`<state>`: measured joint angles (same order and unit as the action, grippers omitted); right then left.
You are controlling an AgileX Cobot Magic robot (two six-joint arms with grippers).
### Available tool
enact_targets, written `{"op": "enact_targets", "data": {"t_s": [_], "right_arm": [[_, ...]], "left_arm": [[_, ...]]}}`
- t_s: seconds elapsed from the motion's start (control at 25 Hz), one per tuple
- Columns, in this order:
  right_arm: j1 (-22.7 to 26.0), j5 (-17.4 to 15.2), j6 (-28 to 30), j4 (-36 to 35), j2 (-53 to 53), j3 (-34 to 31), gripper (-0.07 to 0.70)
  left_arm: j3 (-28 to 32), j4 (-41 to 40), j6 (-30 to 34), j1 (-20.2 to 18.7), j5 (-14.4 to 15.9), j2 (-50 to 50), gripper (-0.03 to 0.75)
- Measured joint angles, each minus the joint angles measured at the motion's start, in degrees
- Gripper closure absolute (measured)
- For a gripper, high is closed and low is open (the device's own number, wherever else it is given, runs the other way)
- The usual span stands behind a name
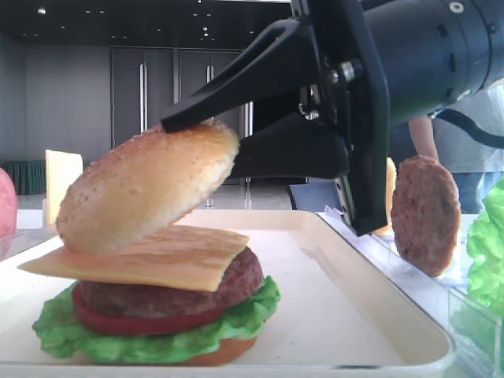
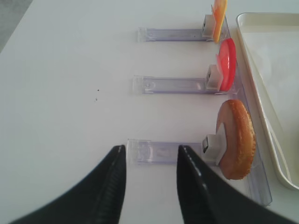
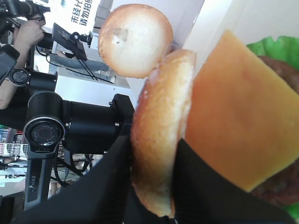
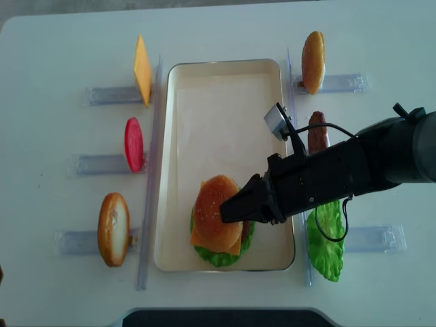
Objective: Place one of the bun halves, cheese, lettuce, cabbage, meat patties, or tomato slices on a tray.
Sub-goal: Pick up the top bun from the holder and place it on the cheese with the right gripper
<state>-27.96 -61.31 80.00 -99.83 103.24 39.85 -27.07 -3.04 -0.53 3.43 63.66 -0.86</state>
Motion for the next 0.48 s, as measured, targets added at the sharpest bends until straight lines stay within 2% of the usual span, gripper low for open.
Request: {"op": "enact_targets", "data": {"t_s": [0.12, 0.32, 0.48], "right_arm": [[0.0, 0.0, 0.0, 0.0, 0.0, 0.0, 0.431], [0.0, 0.3, 0.1, 0.0, 0.0, 0.0, 0.344], [0.0, 1.5, 0.4, 0.1, -0.1, 0.0, 0.323]], "left_arm": [[0.0, 0.0, 0.0, 0.0, 0.0, 0.0, 0.433], [0.0, 0.0, 0.0, 0.0, 0.0, 0.0, 0.433], [0.0, 0.0, 0.0, 0.0, 0.0, 0.0, 0.433]]}}
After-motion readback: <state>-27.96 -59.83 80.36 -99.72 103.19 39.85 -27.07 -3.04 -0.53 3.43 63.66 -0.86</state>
